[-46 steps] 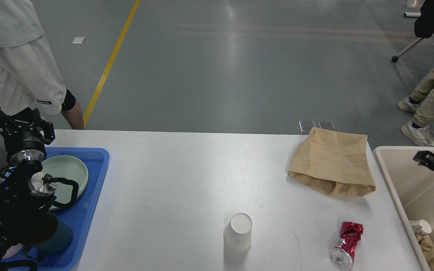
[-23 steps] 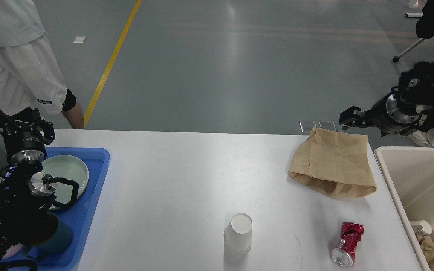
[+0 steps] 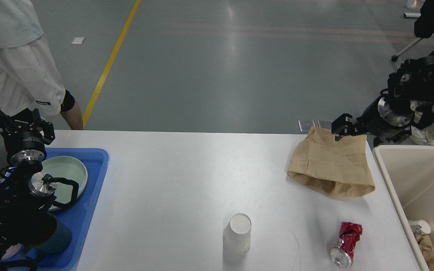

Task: Tidy desktop
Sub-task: 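Move the right gripper back over the brown paper bag, then grasp the edge of the brown paper bag with the right gripper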

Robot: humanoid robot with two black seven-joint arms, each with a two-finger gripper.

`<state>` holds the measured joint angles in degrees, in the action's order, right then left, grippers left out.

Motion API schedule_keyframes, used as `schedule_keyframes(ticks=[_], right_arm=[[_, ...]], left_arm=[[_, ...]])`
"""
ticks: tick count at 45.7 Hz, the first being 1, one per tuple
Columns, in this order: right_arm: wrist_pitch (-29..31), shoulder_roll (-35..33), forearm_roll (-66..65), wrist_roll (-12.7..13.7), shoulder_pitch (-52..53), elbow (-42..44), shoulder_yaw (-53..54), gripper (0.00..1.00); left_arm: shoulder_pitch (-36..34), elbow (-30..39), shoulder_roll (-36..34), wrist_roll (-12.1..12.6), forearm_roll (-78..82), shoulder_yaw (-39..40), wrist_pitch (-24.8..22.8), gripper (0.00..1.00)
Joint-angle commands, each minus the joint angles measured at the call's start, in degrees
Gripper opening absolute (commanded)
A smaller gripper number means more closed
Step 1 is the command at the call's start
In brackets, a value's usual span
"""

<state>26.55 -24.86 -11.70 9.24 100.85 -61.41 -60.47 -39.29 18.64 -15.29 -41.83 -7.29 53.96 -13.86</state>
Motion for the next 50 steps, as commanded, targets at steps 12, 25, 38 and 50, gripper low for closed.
schedule_keyframes(ticks=[12,25,38,50], right_arm=[[-13.36,-1.86,0.01,-0.01,-23.23,15.26,8.07,1.00],[-16.35,-2.04,-0.08,0.16,-32.29,23.17,14.67,1.00],[-17.76,-0.28,0.01,0.16,-35.72,26.70,17.66,1.00],[-17.85,-0.19,-0.08,0.16,-35.72,26.52,20.83,1.00]], left_arm=[[0.00,0.00,0.00,0.00,0.00,0.00,-0.02,0.96],[0.00,0.00,0.00,0.00,0.00,0.00,-0.02,0.96],[0.00,0.00,0.00,0.00,0.00,0.00,-0.02,0.96],[0.00,0.00,0.00,0.00,0.00,0.00,-0.02,0.96]])
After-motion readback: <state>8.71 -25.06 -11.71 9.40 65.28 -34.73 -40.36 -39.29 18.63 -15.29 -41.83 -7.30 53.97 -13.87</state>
